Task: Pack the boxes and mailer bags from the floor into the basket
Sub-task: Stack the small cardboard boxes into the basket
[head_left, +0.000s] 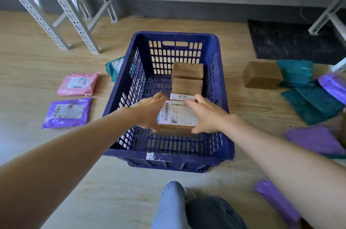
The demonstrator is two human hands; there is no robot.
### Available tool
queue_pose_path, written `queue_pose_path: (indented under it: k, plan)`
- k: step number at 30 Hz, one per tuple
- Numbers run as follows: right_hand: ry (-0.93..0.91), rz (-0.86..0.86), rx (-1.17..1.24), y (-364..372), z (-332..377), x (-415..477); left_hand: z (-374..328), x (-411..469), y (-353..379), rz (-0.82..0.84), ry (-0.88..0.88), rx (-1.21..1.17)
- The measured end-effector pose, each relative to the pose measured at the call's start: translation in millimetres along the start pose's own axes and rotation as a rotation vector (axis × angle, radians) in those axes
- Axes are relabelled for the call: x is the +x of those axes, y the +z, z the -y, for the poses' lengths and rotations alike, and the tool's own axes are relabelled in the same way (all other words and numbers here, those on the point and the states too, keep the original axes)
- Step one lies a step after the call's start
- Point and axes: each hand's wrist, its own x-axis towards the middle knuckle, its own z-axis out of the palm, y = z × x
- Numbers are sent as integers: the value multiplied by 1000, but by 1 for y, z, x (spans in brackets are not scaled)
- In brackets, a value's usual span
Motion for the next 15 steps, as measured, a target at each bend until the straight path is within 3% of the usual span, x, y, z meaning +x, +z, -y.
queue_pose_path:
  k: [15]
  plan:
    - [186,214,-142,53,-16,66,14,69,73,108,-36,-210]
